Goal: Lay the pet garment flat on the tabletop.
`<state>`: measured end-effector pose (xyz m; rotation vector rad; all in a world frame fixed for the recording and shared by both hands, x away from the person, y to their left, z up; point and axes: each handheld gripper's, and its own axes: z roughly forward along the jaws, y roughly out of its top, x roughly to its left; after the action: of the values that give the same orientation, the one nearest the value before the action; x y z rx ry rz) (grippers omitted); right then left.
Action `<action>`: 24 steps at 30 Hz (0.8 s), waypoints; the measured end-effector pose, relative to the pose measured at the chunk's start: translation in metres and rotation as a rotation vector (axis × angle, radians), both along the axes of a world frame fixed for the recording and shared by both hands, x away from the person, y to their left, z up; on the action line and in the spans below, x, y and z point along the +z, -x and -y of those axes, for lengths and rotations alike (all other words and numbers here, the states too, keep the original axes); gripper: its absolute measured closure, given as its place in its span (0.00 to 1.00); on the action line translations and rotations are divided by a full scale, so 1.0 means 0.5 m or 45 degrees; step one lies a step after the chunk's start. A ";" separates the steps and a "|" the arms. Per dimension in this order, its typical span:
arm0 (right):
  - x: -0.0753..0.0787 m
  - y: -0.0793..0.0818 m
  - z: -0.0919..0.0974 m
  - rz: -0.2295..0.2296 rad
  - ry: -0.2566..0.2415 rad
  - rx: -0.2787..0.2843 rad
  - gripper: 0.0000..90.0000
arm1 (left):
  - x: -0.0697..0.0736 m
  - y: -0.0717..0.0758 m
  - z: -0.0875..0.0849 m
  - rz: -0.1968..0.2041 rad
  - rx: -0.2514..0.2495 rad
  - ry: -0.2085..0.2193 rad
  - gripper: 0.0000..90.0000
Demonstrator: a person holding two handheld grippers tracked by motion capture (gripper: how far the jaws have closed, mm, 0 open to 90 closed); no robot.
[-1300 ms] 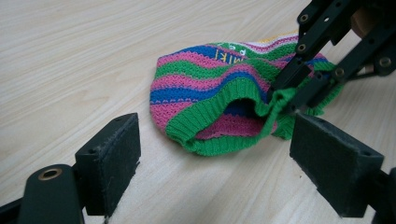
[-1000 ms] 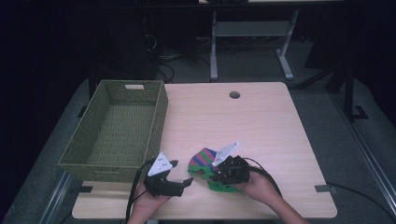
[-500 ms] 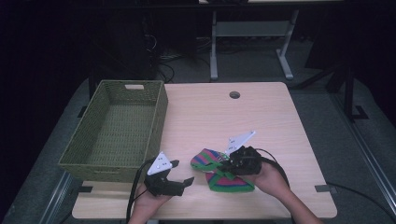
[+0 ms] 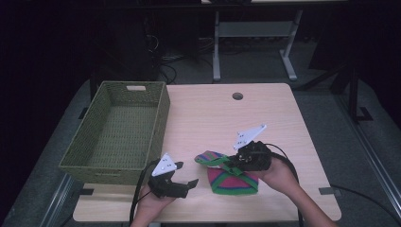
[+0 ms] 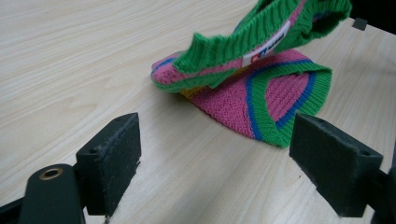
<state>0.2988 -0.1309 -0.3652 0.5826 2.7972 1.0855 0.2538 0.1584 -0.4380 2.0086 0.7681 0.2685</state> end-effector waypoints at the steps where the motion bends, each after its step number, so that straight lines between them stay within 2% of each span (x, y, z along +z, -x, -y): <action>1: 0.002 -0.002 0.002 0.014 0.003 0.004 0.91 | 0.000 -0.001 0.003 -0.001 -0.006 0.006 0.19; 6: 0.015 -0.002 0.013 0.016 -0.010 -0.006 0.91 | 0.000 -0.006 0.012 -0.006 -0.027 0.007 0.21; 9: 0.022 -0.001 0.020 0.018 -0.026 -0.013 0.91 | 0.004 -0.004 0.021 0.020 -0.045 -0.020 0.21; 12: 0.026 -0.002 0.025 0.023 -0.034 -0.004 0.91 | 0.005 -0.005 0.023 0.019 -0.055 -0.018 0.22; 18: 0.041 -0.008 0.033 0.021 -0.045 0.003 0.91 | 0.012 -0.019 0.026 0.031 -0.047 -0.031 0.23; 24: 0.062 -0.012 0.044 0.042 -0.071 -0.005 0.91 | 0.010 -0.043 0.043 0.028 -0.071 -0.037 0.28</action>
<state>0.3047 -0.1528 -0.3342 0.5701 2.7445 1.1643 0.2751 0.1368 -0.4329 2.0481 0.6975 0.2704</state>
